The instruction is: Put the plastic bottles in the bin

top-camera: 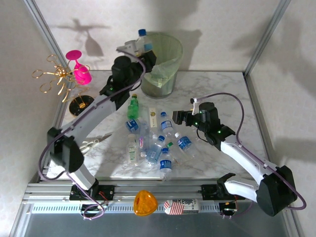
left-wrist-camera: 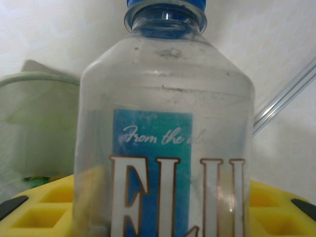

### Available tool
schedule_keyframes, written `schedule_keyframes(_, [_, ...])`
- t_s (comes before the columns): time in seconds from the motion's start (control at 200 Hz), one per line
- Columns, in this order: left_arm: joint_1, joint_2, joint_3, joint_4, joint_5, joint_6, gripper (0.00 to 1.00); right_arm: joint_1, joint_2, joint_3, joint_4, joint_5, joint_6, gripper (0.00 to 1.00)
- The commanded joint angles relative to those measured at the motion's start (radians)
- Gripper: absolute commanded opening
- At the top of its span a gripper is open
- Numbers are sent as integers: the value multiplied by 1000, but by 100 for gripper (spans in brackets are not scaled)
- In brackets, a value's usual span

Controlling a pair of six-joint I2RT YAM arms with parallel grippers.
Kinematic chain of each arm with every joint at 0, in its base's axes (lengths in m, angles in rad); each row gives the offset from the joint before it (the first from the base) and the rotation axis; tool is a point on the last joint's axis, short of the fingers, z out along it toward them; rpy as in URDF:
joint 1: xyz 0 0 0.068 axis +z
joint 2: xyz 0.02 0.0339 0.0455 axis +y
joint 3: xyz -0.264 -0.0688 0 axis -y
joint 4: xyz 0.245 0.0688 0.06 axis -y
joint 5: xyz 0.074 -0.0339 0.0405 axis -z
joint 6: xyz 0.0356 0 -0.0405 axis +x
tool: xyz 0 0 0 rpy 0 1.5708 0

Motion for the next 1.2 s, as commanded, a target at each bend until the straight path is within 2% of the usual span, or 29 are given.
schedule_keyframes(0.0, [-5, 114, 175, -104, 20, 58, 24, 8, -32, -21, 14, -19, 24, 99])
schedule_keyframes(0.295, [-5, 496, 682, -389, -83, 111, 26, 8, -56, -40, 18, -19, 39, 99])
schedule_keyframes(0.391, [-5, 565, 769, -431, -93, 101, 29, 8, -56, -39, 17, -20, 39, 99])
schedule_keyframes(0.556, [-5, 587, 768, -432, -155, 77, 35, 8, -53, -41, 22, -19, 43, 99])
schedule_keyframes(0.606, [-5, 586, 761, -428, -160, 72, 40, 8, -50, -43, 23, -21, 43, 99])
schedule_keyframes(0.641, [-5, 587, 759, -424, -159, 69, 47, 8, -47, -45, 23, -23, 42, 99])
schedule_keyframes(0.791, [-5, 580, 759, -415, -150, 56, 90, 8, -38, -51, 25, -29, 45, 99])
schedule_keyframes(0.831, [-6, 573, 759, -414, -147, 54, 99, 8, -35, -53, 24, -28, 47, 99])
schedule_keyframes(1.042, [-23, 501, 738, -408, -134, 57, 100, 8, -17, -45, 16, -15, 47, 99])
schedule_keyframes(1.192, [-57, 362, 590, -334, -140, 80, 100, 8, -2, -55, 13, 11, 48, 99])
